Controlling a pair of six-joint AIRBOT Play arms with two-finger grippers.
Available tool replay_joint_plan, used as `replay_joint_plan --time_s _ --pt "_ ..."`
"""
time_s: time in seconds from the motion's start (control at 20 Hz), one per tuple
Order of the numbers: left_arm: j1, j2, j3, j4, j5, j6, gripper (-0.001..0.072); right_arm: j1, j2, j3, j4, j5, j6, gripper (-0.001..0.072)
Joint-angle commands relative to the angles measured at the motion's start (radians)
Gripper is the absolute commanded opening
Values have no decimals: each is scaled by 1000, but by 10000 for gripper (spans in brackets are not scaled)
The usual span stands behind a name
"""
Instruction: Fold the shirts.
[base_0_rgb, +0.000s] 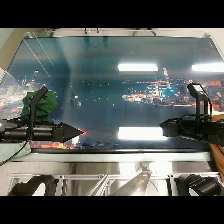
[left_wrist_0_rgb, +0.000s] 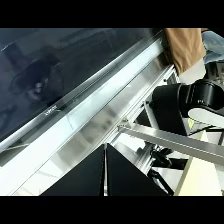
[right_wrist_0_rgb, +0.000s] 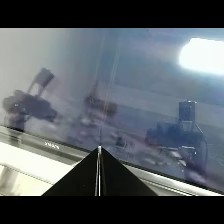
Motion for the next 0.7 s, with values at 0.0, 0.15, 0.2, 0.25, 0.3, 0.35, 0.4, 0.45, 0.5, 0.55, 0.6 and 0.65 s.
replay_joint_plan --time_s 0.0,0.15,0.2,0.25,0.3,0.35,0.4,0.45,0.5,0.55,0.6,0.65 --pt "0 1 0 0 7 -2 15 1 1 0 0 -1 0 30" --pt "5 -7 27 14 16 -2 17 1 1 0 0 -1 0 30" --pt "26 -31 94 58 0 -3 34 1 1 0 0 -1 0 30" --pt "62 -69 185 122 -28 -21 285 1 1 0 0 -1 0 30" --pt "114 -115 299 218 -37 -79 617 1 1 0 0 -1 0 30" --pt "169 -160 408 328 -27 -161 720 1 1 0 0 -1 0 30" --pt "237 -212 519 442 -7 -210 720 1 1 0 0 -1 0 30" --pt "306 -263 609 521 4 -237 720 1 1 0 0 -1 0 30" --pt "382 -320 689 561 1 -245 719 1 1 0 0 -1 0 30" --pt "452 -373 744 567 -2 -243 719 1 1 0 0 -1 0 30" --pt "501 -417 774 564 1 -224 719 1 1 0 0 -1 0 30" --pt "533 -466 788 564 7 -195 719 1 1 0 0 -1 0 30"
